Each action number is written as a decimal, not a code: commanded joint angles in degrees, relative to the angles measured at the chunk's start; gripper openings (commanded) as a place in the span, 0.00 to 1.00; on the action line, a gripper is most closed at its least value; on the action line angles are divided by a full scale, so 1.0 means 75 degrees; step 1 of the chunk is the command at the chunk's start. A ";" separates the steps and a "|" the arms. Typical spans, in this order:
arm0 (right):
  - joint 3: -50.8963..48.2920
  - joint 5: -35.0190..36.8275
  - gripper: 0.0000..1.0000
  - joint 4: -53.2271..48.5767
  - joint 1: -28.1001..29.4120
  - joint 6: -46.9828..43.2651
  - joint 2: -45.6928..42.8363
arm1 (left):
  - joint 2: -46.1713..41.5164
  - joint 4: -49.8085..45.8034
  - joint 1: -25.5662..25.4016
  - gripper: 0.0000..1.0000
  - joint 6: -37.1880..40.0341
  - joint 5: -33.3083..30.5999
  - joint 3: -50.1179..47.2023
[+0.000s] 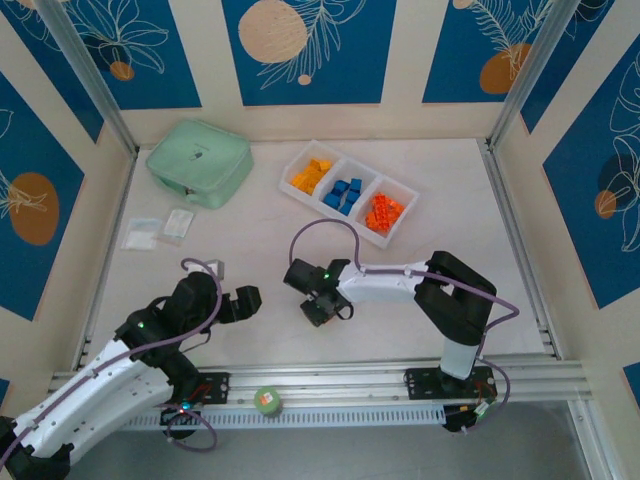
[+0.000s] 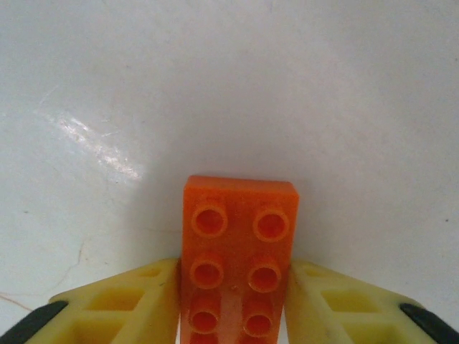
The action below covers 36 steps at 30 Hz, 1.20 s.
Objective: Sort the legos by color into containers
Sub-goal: Pick up the lego from the bottom-center of the table, then place the lego in the container.
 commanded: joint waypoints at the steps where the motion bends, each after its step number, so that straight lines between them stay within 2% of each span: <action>1: 0.0171 -0.0210 0.36 -0.0195 0.0113 0.0196 0.0211 | 0.0026 0.0178 0.0054 0.99 -0.0080 0.0026 0.0149; 6: 0.0212 -0.0370 0.29 -0.0175 0.0063 0.0208 0.0003 | 0.0158 0.0243 0.0060 0.99 -0.0022 0.0121 0.0228; 14: 0.0592 -0.0238 0.28 -0.0716 -0.0431 0.0051 -0.0892 | 0.0606 0.0629 0.0054 0.99 0.0290 0.0076 0.0563; 19: 0.1175 0.0066 0.28 -0.1015 -0.1547 -0.0052 -0.1272 | 0.1217 0.1047 0.0066 0.99 0.0578 0.0122 0.0911; 22: 0.1637 0.0040 0.28 -0.1037 -0.2501 -0.0032 -0.1187 | 0.1662 0.1361 0.0077 0.99 0.0740 0.0199 0.1159; 30: 0.3169 0.0289 0.28 -0.0996 -0.4574 -0.0087 -0.0069 | 0.2886 0.2083 0.0168 0.99 0.1075 0.0545 0.1808; 36: 0.4049 0.0475 0.29 -0.0959 -0.5462 -0.0201 0.0986 | 0.3461 0.2409 0.0241 0.99 0.1163 0.0869 0.2045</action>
